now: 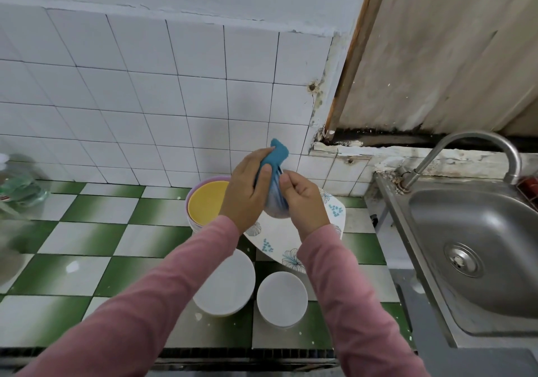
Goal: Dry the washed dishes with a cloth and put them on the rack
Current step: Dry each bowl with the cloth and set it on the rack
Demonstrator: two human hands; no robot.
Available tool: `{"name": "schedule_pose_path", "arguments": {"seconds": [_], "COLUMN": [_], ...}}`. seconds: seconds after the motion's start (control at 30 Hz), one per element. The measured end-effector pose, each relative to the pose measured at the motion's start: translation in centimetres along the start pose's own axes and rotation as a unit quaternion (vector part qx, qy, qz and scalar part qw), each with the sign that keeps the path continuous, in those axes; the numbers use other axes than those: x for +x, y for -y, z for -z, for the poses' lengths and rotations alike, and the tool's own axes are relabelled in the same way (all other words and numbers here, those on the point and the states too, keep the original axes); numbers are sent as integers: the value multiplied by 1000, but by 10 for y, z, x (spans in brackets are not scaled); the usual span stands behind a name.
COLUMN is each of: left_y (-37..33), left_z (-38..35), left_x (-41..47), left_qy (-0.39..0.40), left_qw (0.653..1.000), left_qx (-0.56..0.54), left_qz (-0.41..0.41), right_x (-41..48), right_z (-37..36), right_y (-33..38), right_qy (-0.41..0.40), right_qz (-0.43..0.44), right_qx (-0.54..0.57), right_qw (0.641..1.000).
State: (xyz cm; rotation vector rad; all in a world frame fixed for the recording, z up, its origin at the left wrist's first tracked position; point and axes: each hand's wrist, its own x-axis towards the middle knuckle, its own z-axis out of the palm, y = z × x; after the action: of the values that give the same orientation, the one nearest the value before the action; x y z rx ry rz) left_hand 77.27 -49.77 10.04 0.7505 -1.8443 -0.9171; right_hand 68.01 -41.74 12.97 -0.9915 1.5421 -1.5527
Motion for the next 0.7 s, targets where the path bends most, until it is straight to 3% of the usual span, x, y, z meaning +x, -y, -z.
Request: {"name": "schedule_pose_path", "arguments": {"seconds": [0.07, 0.2, 0.23, 0.27, 0.33, 0.4, 0.47, 0.6, 0.7], "left_y": [-2, -2, -1, -1, -8, -16, -17, -11, -14], "left_z": [0, 2, 1, 1, 1, 6, 11, 2, -13], "left_x": [4, 2, 4, 6, 9, 15, 18, 10, -5], "left_qy": [-30, -10, 1, 5, -15, -22, -15, -63, -139], "left_qw": [995, 987, 986, 992, 998, 965, 926, 896, 918], "left_qx": [-57, 114, 113, 87, -26, -161, -248, -307, -273], "left_qz": [70, -114, -118, -89, 47, 204, 284, 316, 251], "right_x": [2, 6, 7, 8, 8, 5, 4, 4, 5], "right_z": [1, 8, 7, 8, 9, 14, 17, 11, -1], "right_y": [-2, -1, -1, -3, -3, -3, -1, -3, -3], "right_qy": [5, -9, -6, 1, 18, 11, -8, -57, -59], "right_qz": [4, -16, -11, -5, -8, -23, -45, -107, -128], "right_qx": [-12, 64, 55, 44, 44, 114, 238, 422, 505], "right_qw": [1000, 998, 998, 999, 999, 993, 970, 899, 852]}}
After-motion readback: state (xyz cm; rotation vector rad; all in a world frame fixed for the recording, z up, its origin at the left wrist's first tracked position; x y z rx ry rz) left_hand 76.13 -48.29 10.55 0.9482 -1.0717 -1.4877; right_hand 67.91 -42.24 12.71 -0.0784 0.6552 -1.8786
